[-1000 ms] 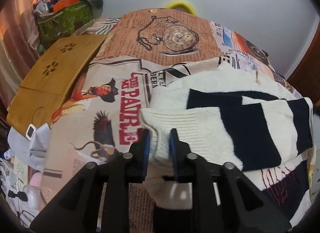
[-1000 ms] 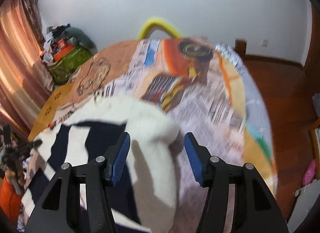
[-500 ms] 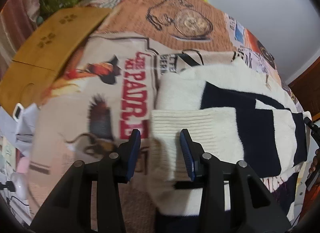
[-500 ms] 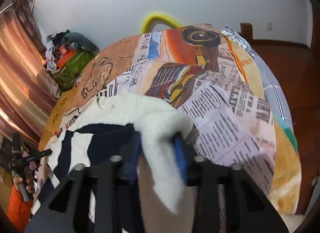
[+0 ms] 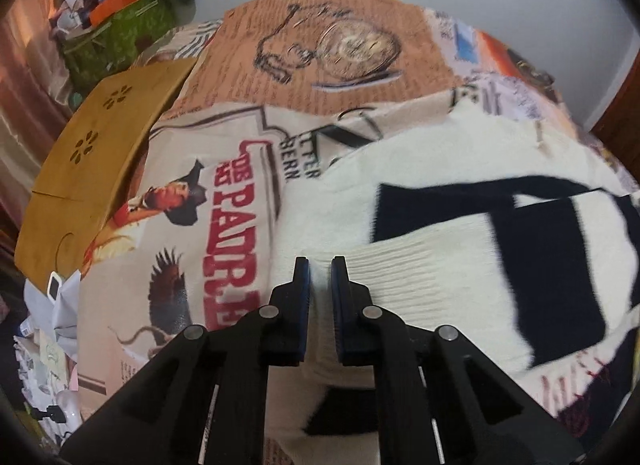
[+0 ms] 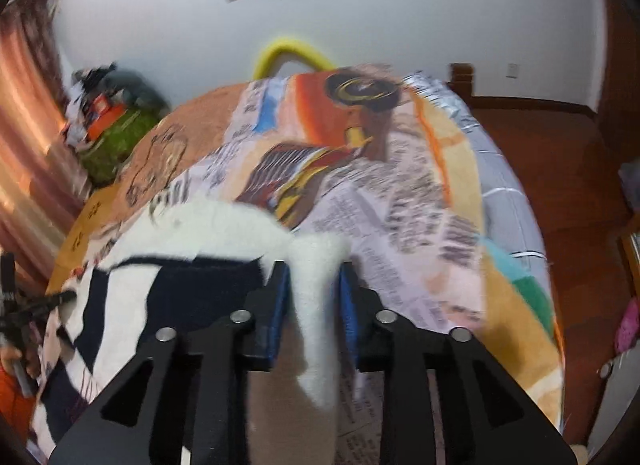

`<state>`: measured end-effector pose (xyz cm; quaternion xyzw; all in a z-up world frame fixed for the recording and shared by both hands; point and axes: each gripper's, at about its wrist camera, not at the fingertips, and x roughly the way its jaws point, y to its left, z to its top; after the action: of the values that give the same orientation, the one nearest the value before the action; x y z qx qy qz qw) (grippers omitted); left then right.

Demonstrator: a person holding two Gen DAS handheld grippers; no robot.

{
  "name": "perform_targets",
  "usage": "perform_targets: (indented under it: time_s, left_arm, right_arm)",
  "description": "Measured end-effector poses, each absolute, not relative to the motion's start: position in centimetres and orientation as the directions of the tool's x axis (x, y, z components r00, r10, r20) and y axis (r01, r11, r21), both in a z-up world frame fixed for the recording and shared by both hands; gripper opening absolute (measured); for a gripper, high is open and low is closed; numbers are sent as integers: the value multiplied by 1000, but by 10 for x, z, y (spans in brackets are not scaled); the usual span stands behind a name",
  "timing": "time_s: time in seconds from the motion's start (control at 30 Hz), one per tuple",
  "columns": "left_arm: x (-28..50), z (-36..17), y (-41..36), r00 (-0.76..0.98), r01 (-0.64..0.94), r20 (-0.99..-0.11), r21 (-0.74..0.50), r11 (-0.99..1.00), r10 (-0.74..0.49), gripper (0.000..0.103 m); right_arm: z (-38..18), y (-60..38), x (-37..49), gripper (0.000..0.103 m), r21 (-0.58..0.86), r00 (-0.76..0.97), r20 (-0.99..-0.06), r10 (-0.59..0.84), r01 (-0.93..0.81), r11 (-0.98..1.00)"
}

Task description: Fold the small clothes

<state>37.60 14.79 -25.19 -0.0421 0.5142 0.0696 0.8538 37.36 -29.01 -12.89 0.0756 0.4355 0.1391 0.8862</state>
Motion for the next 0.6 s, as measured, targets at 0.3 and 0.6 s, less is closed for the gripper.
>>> perform_targets:
  time_s: [0.3,0.6]
  left_arm:
    - [364,-235,167,497,-203,-866,-57,977,53,10]
    - [352,-245,156,426,-181,-901,-177,967,-85,49]
  right_arm:
    - [-94,-312,350,39,253,620,-722,307,-177,951]
    - [-111,-291,301,56,244,562,-757,334,-231,942]
